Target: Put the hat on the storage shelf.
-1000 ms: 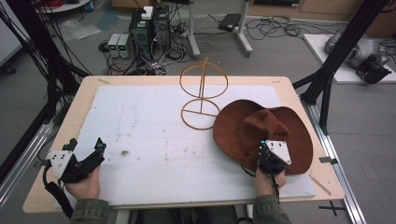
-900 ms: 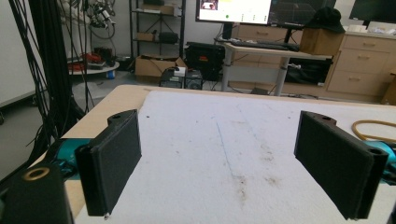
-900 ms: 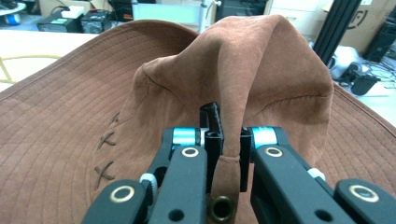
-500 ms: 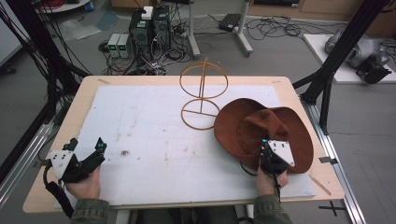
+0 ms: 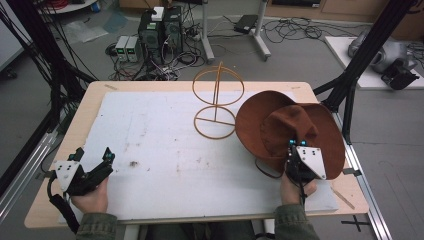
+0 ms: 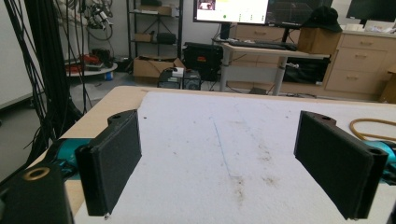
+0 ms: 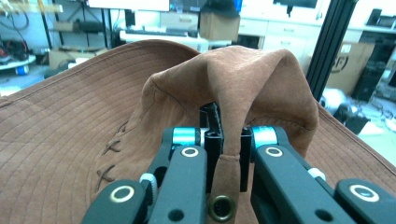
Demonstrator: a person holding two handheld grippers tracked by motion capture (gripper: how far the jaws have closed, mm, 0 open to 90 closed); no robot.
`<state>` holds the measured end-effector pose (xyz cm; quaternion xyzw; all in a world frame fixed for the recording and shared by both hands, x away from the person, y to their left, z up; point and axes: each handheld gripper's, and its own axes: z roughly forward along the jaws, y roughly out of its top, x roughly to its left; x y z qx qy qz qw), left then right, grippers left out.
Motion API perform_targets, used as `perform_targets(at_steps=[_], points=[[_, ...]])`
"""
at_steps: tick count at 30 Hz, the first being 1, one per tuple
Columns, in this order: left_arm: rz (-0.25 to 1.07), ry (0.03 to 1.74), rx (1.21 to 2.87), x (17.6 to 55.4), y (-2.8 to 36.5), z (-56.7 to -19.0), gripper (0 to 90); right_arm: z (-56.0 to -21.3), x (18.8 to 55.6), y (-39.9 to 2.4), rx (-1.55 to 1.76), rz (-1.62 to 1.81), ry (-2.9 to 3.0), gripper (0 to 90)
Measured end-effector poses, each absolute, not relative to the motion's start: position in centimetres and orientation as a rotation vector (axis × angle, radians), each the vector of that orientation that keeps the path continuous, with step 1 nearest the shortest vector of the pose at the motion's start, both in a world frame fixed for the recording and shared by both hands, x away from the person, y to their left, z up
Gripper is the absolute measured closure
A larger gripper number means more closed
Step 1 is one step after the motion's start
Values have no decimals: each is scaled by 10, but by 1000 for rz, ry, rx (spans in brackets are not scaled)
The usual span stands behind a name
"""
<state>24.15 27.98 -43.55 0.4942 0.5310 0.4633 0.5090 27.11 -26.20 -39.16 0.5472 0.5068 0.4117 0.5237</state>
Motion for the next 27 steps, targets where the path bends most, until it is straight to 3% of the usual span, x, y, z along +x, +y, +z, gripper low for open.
perform_targets(at_steps=[27], points=[[1118,1272,1196,242,279,-436,151,-312,279,-252,1076,1186,1033,880]])
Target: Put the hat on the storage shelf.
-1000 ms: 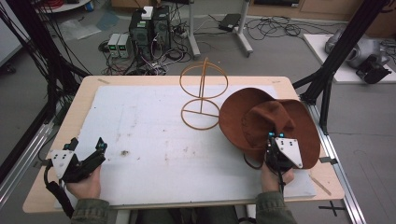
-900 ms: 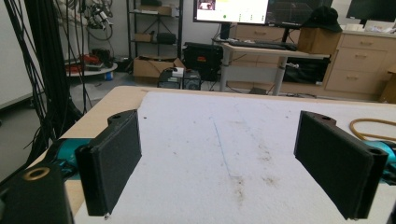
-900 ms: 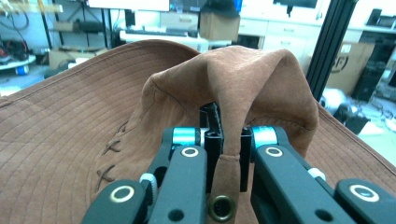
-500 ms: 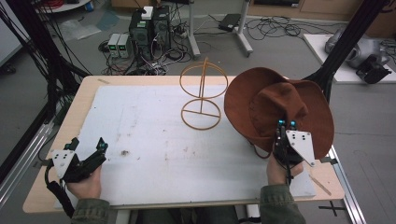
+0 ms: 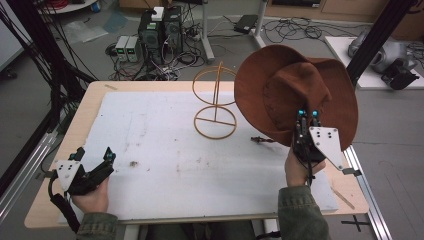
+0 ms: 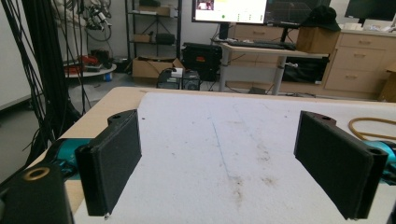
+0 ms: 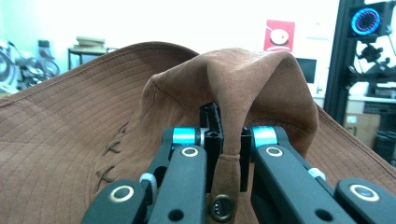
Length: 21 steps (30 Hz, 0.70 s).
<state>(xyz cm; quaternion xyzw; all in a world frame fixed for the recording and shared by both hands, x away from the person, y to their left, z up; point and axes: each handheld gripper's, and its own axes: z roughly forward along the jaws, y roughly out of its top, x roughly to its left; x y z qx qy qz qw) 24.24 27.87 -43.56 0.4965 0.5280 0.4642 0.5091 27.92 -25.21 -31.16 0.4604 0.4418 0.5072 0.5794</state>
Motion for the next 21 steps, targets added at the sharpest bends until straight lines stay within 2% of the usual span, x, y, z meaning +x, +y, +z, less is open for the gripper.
perform_targets(at_steps=[21], points=[[1121,1268,1192,243,280,-435,151,-264,328,-184,940,1312,1167,880]])
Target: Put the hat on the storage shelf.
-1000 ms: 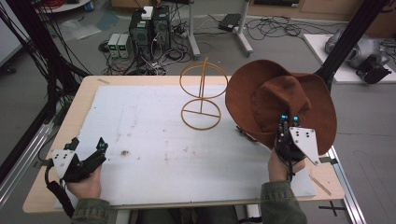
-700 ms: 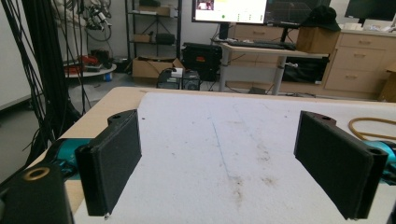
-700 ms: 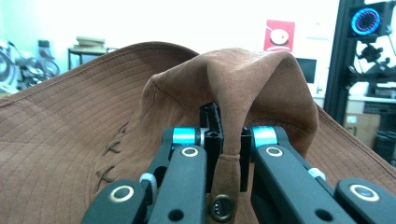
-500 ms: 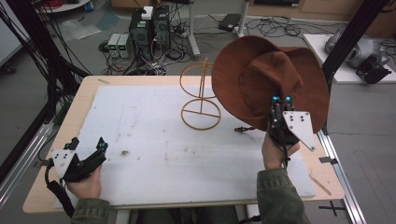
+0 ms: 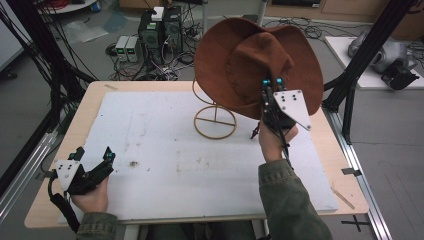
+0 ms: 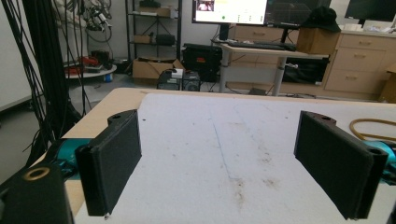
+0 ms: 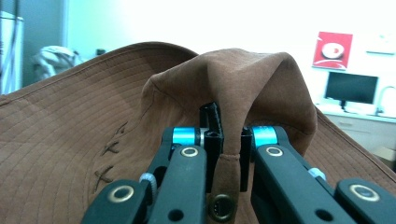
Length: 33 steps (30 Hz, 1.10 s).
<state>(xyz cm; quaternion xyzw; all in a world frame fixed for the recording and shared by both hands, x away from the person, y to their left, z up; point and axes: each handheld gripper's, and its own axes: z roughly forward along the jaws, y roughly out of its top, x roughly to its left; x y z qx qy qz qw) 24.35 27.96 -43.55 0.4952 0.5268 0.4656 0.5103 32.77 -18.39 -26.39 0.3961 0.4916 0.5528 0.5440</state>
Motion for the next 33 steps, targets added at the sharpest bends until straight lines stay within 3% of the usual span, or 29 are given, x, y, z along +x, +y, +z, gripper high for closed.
perform_targets(at_steps=[8,15,33], points=[[1121,1266,1193,244,280,-436,151,-254,344,-152,899,1375,1220,879],[1119,1264,1200,244,280,-436,151,-265,354,-130,883,1419,1259,878],[1112,1265,1202,245,279,-436,151,-292,374,-116,940,1419,1313,870]])
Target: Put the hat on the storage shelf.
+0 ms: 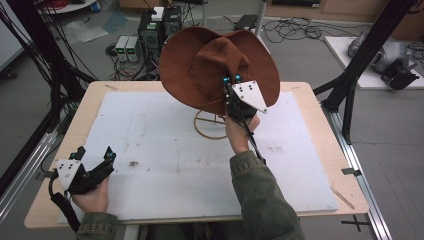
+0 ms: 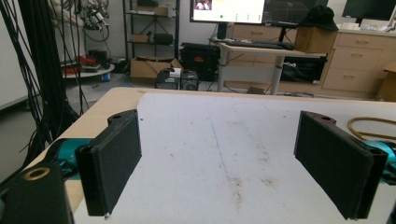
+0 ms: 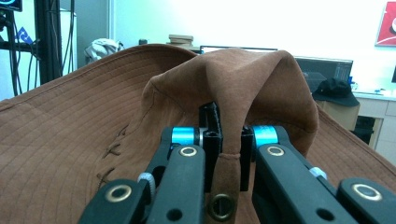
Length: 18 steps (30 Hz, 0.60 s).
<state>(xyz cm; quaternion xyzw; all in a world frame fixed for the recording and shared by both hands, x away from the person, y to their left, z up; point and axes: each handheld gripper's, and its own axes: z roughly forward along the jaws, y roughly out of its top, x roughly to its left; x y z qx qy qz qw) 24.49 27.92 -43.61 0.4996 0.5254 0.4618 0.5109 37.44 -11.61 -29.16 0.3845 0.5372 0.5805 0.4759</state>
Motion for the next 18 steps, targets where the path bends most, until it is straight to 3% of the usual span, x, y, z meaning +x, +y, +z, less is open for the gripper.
perform_targets(at_steps=[10,18], points=[[1111,1263,1205,245,279,-436,152,-302,375,-113,952,1417,1343,850],[1110,1261,1200,245,278,-436,152,-301,375,-115,955,1418,1350,713]])
